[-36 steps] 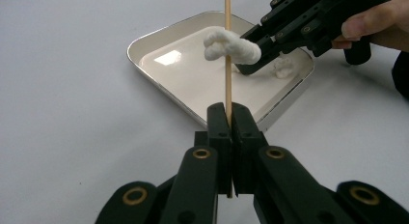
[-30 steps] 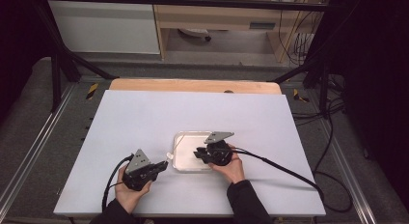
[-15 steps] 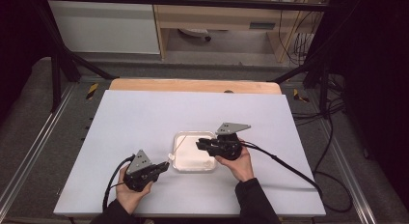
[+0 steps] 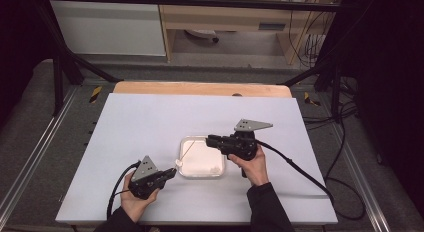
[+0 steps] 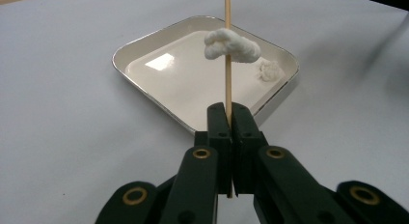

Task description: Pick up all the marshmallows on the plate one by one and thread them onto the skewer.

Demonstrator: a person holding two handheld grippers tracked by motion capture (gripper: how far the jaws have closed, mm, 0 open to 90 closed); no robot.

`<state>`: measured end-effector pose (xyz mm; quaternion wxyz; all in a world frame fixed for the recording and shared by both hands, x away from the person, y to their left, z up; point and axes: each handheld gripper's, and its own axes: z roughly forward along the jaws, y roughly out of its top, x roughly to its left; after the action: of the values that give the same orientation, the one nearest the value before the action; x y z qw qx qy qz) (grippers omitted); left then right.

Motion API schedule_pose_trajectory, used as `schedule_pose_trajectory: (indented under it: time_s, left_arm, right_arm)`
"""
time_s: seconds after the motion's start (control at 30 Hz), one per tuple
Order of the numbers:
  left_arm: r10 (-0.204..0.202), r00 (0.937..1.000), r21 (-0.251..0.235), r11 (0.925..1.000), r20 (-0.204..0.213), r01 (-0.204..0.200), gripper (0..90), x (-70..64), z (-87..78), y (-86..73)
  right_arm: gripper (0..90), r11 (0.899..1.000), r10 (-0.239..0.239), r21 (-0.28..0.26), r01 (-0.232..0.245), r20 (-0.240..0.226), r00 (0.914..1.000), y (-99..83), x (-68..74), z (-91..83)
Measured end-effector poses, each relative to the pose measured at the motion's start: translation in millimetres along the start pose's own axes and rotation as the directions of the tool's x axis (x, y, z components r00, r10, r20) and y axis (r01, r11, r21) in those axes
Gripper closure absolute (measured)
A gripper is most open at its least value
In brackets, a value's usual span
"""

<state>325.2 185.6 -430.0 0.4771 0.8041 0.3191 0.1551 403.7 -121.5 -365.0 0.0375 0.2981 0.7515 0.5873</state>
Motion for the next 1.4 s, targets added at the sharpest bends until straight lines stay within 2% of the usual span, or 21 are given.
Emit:
schedule_pose_trajectory:
  time_s: [0.03,0.07,0.17,0.33,0.6,1.13,1.33,1.4]
  left_arm:
    - [0.020,0.9994,-0.022,0.9996,0.029,-0.019,88.5,0.6,2.3,0.6]
    - [0.004,1.0000,-0.001,1.0000,0.004,-0.004,88.5,-0.6,0.5,0.1]
    - [0.015,0.9995,-0.014,0.9998,0.029,-0.015,88.5,-1.3,2.0,0.5]
    - [0.034,0.9986,-0.024,0.9992,0.041,-0.033,88.5,-2.7,2.3,1.1]
    - [0.045,0.9981,-0.023,0.9988,0.041,-0.044,88.5,-4.7,1.6,1.5]
    - [0.060,0.9973,-0.034,0.9977,0.043,-0.058,88.5,-5.4,1.3,1.5]
    - [0.057,0.9977,-0.049,0.9973,0.037,-0.055,88.6,-5.7,0.3,0.9]
    - [0.044,0.9986,-0.038,0.9984,0.031,-0.042,88.6,-6.6,-0.8,0.0]
  right_arm:
    - [78.2,1.000,0.005,-0.003,-0.005,-0.007,1.0000,0.8,-0.3,0.0]
    - [78.2,1.000,0.011,-0.008,-0.011,-0.011,0.9999,1.7,-0.7,0.1]
    - [78.3,0.999,0.026,-0.018,-0.026,-0.021,0.9994,4.5,-1.8,0.8]
    - [78.2,0.999,0.043,-0.019,-0.043,-0.039,0.9983,8.6,-3.7,5.3]
    - [77.7,0.997,0.078,-0.014,-0.079,-0.078,0.9939,9.5,-4.7,14.3]
    - [77.3,0.994,0.107,0.010,-0.107,-0.116,0.9874,3.7,-4.9,21.2]
    - [77.8,0.991,0.132,0.006,-0.132,-0.136,0.9820,1.1,-3.5,23.9]
    - [78.0,0.990,0.142,0.002,-0.143,-0.145,0.9792,0.4,-3.3,24.9]
